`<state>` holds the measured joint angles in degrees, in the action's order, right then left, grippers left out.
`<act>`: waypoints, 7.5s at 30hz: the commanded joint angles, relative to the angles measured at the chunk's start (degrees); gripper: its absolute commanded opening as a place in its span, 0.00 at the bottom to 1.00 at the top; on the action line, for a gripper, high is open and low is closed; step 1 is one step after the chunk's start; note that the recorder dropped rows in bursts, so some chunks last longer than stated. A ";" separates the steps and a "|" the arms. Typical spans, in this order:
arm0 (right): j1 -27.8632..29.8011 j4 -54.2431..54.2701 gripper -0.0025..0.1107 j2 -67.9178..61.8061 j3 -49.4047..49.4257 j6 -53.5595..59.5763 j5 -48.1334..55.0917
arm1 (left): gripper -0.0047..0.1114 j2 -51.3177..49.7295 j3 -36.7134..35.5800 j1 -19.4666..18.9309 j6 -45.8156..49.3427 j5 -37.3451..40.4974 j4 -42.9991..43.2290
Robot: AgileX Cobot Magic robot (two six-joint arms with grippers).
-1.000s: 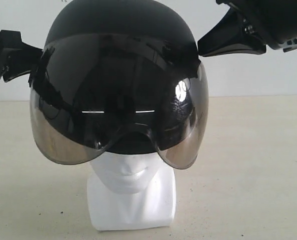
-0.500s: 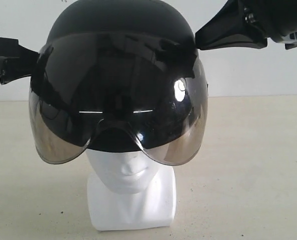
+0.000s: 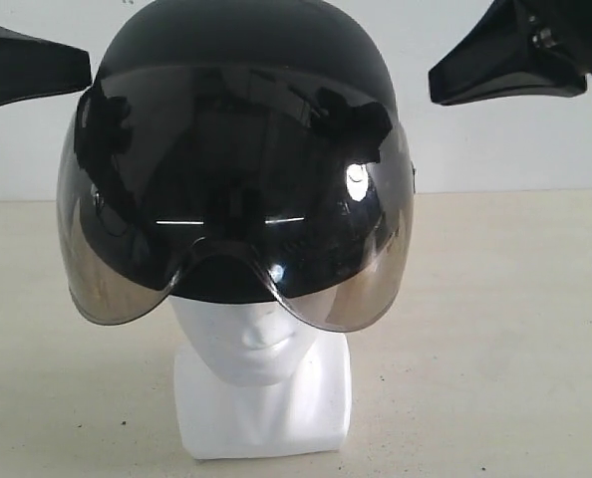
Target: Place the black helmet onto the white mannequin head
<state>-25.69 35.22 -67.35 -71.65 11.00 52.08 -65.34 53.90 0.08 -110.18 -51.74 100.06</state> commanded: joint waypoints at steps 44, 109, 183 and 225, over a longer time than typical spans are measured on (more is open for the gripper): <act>-15.01 1.15 0.02 -1.37 0.33 -0.68 -6.19 | 0.08 0.56 0.68 0.69 -4.10 -17.66 -0.11; -15.01 -0.07 0.02 -1.37 4.28 -3.64 -0.06 | 0.08 3.21 -15.63 0.50 -1.71 -15.74 -0.11; -14.89 -35.22 0.02 38.74 4.28 -27.68 16.35 | 0.08 53.53 -14.32 11.85 1.18 34.14 -0.11; -14.89 -35.22 0.02 38.83 4.28 -27.68 16.55 | 0.08 65.34 -53.90 7.54 108.53 56.97 -102.60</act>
<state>-40.67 0.39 -28.66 -67.30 -16.73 68.76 -0.24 0.26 7.97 -3.59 3.14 -3.10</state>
